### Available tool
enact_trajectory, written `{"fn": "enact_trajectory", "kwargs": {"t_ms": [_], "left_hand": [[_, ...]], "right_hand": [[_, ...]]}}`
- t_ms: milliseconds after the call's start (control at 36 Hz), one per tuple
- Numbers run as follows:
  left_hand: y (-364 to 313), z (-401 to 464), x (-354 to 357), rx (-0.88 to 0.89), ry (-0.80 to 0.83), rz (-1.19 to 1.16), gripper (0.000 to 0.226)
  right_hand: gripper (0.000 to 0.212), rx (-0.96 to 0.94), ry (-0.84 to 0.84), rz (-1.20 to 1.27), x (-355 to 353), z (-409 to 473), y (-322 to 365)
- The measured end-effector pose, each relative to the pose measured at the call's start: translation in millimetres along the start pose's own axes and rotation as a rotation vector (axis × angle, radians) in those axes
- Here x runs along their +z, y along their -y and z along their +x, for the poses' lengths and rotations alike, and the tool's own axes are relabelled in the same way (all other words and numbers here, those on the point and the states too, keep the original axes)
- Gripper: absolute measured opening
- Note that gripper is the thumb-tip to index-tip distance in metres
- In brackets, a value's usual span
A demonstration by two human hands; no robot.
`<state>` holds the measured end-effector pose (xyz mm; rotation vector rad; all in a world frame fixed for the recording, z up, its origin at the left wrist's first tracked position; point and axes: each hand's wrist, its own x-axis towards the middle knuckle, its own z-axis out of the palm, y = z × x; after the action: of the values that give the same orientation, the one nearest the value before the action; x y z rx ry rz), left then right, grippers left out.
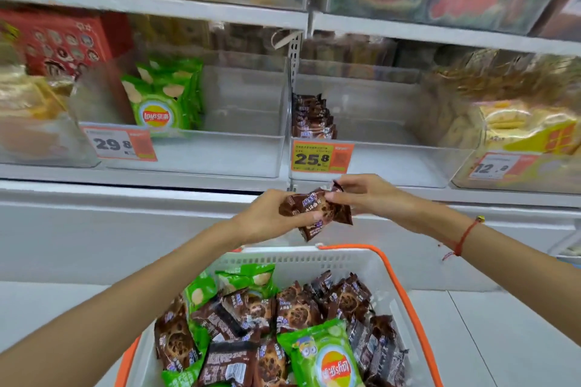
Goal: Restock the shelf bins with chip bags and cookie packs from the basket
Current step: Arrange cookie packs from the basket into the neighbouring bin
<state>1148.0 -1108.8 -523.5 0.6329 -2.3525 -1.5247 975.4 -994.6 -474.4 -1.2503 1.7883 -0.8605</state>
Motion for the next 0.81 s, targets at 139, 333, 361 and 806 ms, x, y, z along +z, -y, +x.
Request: {"fn": "enact_trajectory", "kwargs": {"t_ms": [139, 333, 361, 806], "left_hand": [[-33, 10, -24, 0.149, -0.036, 0.051, 0.031], [-76, 49, -52, 0.292, -0.192, 0.149, 0.039], [-78, 57, -56, 0.299, -0.205, 0.191, 0.042], [-98, 145, -81, 0.266, -0.077, 1.201, 0.025]], "right_hand": [[0.007, -0.192, -0.102, -0.050, -31, 8, 42], [0.014, -0.317, -0.267, -0.074, -72, 33, 76], [0.014, -0.320, -0.298, -0.076, -76, 38, 78], [0.008, 0.192, -0.116, -0.257, -112, 107, 58]]}}
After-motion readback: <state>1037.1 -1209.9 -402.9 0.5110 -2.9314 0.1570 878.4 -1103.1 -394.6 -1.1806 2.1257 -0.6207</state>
